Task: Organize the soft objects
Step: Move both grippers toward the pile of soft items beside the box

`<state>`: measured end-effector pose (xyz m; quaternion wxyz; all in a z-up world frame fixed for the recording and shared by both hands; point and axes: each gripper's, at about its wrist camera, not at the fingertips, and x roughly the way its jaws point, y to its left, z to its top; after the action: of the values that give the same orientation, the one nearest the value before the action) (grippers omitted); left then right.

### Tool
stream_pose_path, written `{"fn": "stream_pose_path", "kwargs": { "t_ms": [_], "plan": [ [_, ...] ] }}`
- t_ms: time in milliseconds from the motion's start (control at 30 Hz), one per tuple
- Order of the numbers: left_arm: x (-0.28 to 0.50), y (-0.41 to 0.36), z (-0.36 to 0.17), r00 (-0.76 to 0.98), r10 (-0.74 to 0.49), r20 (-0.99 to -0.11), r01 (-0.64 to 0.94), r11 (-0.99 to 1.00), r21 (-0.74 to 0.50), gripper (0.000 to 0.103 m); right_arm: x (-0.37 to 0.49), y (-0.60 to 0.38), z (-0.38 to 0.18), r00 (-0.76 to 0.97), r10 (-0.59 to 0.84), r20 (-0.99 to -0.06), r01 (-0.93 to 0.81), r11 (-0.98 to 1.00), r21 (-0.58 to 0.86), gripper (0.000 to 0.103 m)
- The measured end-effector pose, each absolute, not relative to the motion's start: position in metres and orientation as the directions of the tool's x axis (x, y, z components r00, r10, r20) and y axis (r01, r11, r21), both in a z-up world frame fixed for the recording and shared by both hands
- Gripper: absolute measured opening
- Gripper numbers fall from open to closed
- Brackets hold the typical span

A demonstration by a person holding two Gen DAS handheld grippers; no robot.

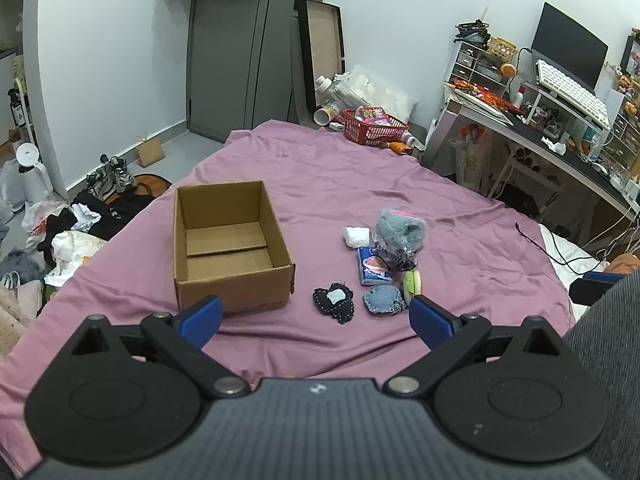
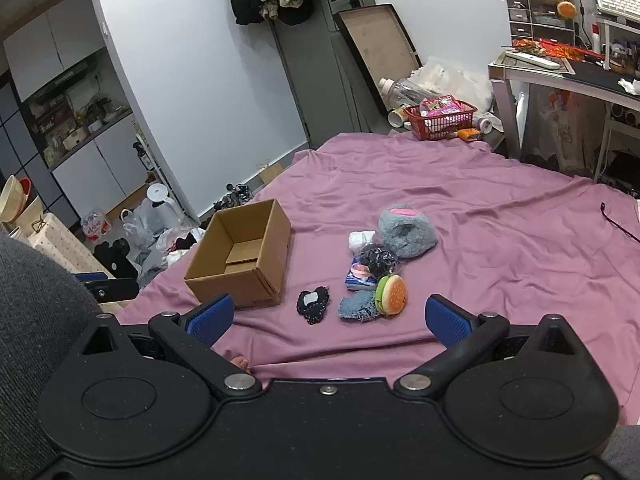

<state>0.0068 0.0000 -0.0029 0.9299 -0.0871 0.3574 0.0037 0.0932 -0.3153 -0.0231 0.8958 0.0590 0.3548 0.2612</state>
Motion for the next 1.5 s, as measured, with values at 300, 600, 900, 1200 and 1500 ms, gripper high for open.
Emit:
{"fn": "stream_pose_path", "kwargs": {
  "t_ms": [300, 600, 900, 1200, 1500],
  "plan": [
    [0.005, 0.001, -0.001, 0.749, -0.052, -0.661, -0.075, 0.984, -0.162, 0.099, 0.090, -0.315, -0.025, 0.612, 0.506, -0.608, -0.430, 0.858, 0.281, 0.103],
    [0.005, 0.004, -0.002, 0.746, -0.056, -0.664, -0.070, 0.984, -0.162, 0.099, 0.089, -0.315, -0.024, 0.616, 0.497, -0.611, -0.422, 0.863, 0.277, 0.103],
    [0.010, 0.002, -0.004, 0.738, -0.071, -0.671, -0.054, 0.985, -0.164, 0.099, 0.093, -0.316, -0.028, 0.612, 0.497, -0.616, -0.421, 0.863, 0.278, 0.103],
    [0.030, 0.002, -0.011, 0.726, -0.100, -0.680, -0.036, 0.983, -0.183, 0.099, 0.103, -0.316, -0.035, 0.606, 0.486, -0.630, -0.410, 0.869, 0.276, 0.103],
    [0.053, 0.002, -0.021, 0.707, -0.112, -0.698, -0.028, 0.982, -0.186, 0.099, 0.122, -0.323, -0.047, 0.598, 0.487, -0.636, -0.384, 0.871, 0.307, 0.103]
  ]
}}
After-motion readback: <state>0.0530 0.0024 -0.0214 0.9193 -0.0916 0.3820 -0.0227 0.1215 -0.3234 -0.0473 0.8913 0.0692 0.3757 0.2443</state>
